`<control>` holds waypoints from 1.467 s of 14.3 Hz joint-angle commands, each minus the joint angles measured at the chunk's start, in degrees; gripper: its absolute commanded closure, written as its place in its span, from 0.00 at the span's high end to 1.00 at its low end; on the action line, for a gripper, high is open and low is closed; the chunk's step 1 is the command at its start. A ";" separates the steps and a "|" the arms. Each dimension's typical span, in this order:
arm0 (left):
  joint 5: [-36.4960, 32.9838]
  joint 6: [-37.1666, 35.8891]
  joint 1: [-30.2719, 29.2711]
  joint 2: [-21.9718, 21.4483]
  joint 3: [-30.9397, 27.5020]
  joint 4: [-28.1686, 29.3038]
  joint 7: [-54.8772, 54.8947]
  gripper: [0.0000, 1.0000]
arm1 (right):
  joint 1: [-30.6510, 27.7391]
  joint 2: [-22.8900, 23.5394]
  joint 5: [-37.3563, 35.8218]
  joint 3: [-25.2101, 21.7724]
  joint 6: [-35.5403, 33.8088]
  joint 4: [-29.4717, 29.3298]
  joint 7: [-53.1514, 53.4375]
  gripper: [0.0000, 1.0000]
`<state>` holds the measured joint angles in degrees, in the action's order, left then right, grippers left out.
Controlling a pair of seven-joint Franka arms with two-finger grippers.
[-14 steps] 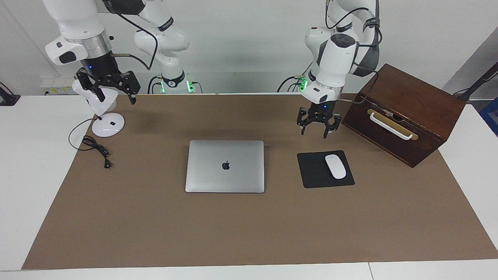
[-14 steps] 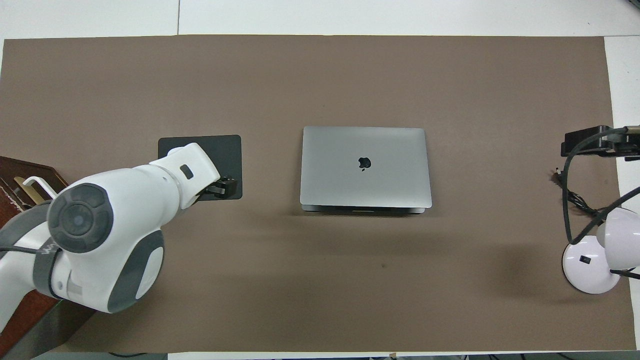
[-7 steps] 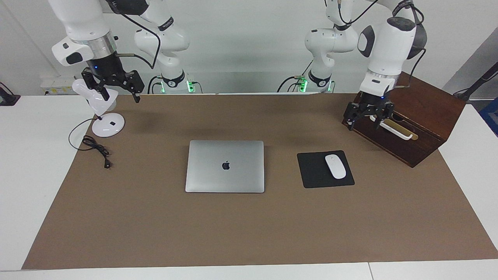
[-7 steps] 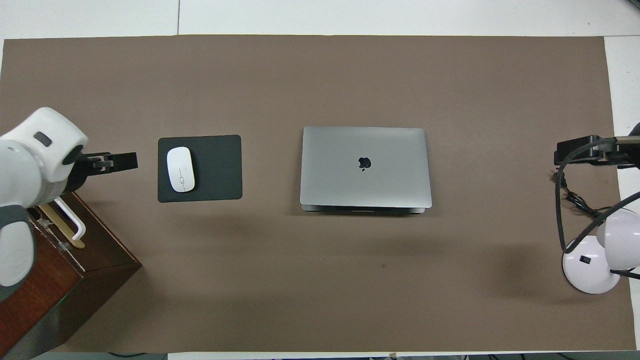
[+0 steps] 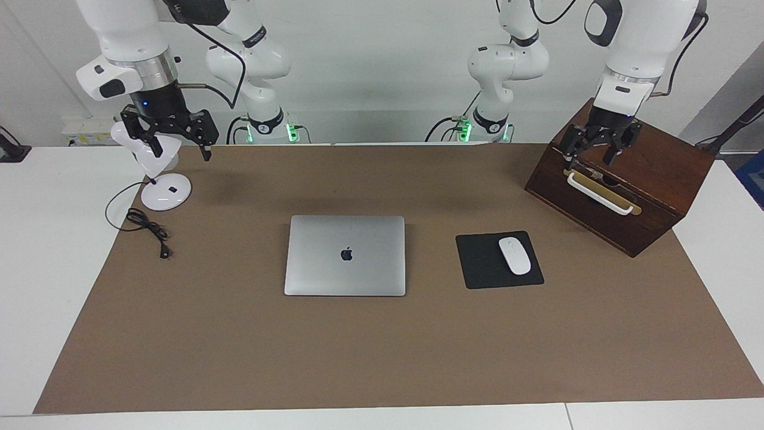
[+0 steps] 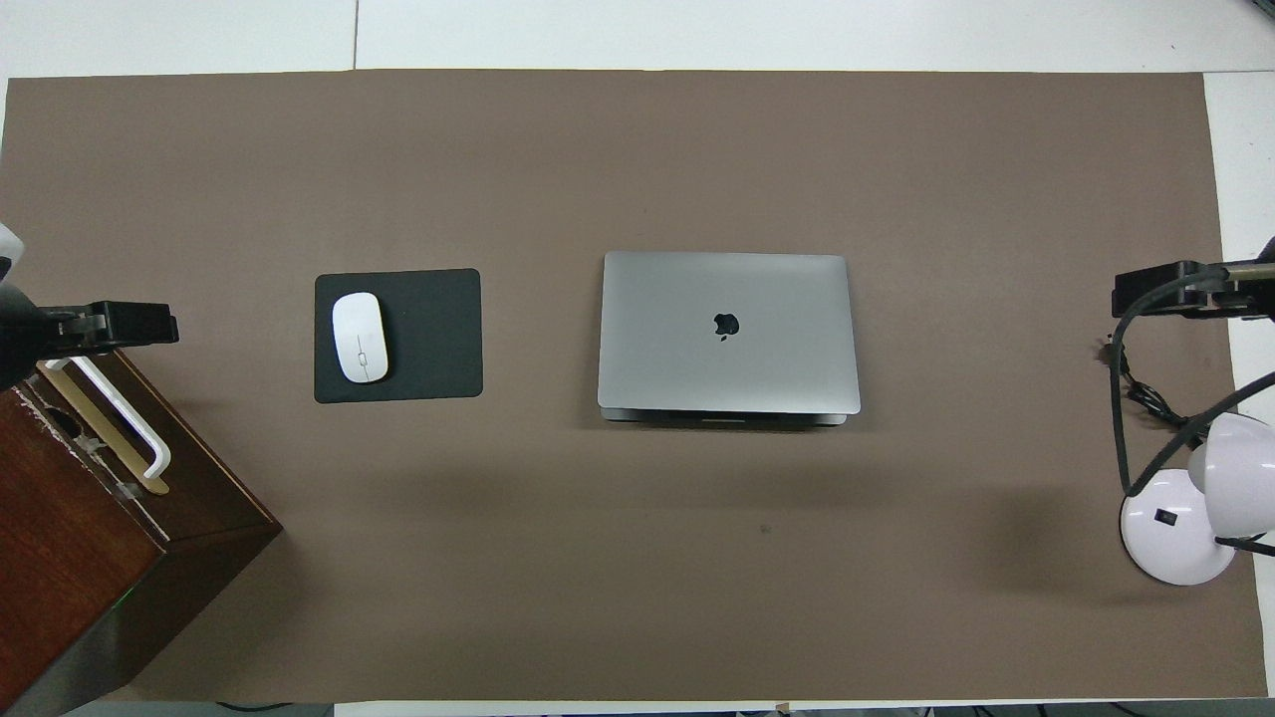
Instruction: Close laptop with both arms
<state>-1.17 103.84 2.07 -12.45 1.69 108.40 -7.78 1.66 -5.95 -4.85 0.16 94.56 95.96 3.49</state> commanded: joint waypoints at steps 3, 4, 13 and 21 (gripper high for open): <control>2.58 -12.59 -0.93 1.12 0.42 -6.71 0.05 1.00 | -0.69 0.94 -2.01 0.37 2.73 -1.39 -7.78 1.00; 2.49 -14.09 -1.02 1.12 0.42 -6.80 -0.04 1.00 | -0.60 0.94 -2.35 0.37 3.61 -1.30 -8.32 1.00; 2.40 -12.27 -2.60 0.94 0.51 -5.92 6.99 1.00 | -0.52 0.76 1.24 0.37 2.39 -0.78 -0.26 1.00; 1.96 -8.48 -2.60 0.94 0.33 -5.22 10.33 1.00 | -0.42 0.15 1.60 0.37 -4.20 -0.43 3.01 1.00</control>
<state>0.38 94.65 0.36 -11.67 1.69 103.21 0.96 1.66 -5.43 -4.52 0.26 91.99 95.66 5.40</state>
